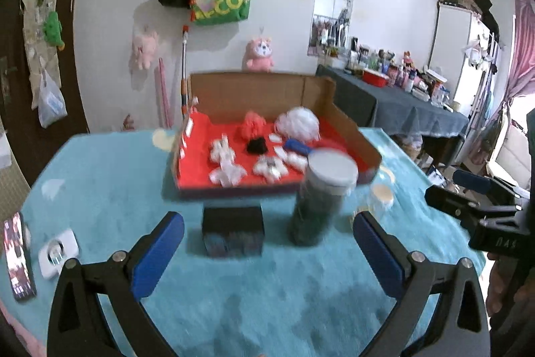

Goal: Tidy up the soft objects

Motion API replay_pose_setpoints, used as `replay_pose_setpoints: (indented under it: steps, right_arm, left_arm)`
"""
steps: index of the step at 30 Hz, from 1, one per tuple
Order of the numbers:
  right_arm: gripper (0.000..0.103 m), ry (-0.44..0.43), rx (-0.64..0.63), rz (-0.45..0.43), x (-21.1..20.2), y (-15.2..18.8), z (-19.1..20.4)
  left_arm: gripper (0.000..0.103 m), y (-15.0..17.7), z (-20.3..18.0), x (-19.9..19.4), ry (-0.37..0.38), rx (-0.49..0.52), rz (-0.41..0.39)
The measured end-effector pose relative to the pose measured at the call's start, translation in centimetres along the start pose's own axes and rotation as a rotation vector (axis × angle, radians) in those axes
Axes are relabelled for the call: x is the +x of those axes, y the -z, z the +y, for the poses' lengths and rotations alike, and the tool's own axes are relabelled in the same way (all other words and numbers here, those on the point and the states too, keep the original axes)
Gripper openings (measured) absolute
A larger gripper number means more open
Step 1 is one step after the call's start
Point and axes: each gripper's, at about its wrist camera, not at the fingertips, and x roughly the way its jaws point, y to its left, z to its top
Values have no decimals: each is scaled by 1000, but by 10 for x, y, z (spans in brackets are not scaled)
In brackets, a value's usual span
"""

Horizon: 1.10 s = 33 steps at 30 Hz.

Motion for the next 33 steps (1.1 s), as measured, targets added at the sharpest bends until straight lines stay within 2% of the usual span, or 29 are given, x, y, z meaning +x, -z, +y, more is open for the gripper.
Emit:
replay_pose_setpoints:
  steps: [6, 10, 13, 16, 22, 33]
  right_arm:
    - [94, 36, 8, 43, 18, 44, 5]
    - [94, 61, 20, 121, 51, 72, 4]
    - [94, 72, 36, 168, 68, 88, 1]
    - [94, 122, 11, 190, 80, 100, 2]
    - [94, 128, 25, 205, 88, 112, -1]
    - [96, 134, 34, 193, 89, 113, 0]
  left_arm:
    - [103, 40, -1, 36, -11, -16, 109]
    - [103, 65, 2, 67, -28, -31, 203]
    - [103, 78, 2, 81, -40, -34, 241]
    - [103, 84, 0, 87, -66, -16, 255]
    - [103, 94, -6, 93, -125, 21, 251]
    - [103, 96, -5, 94, -136, 6, 245]
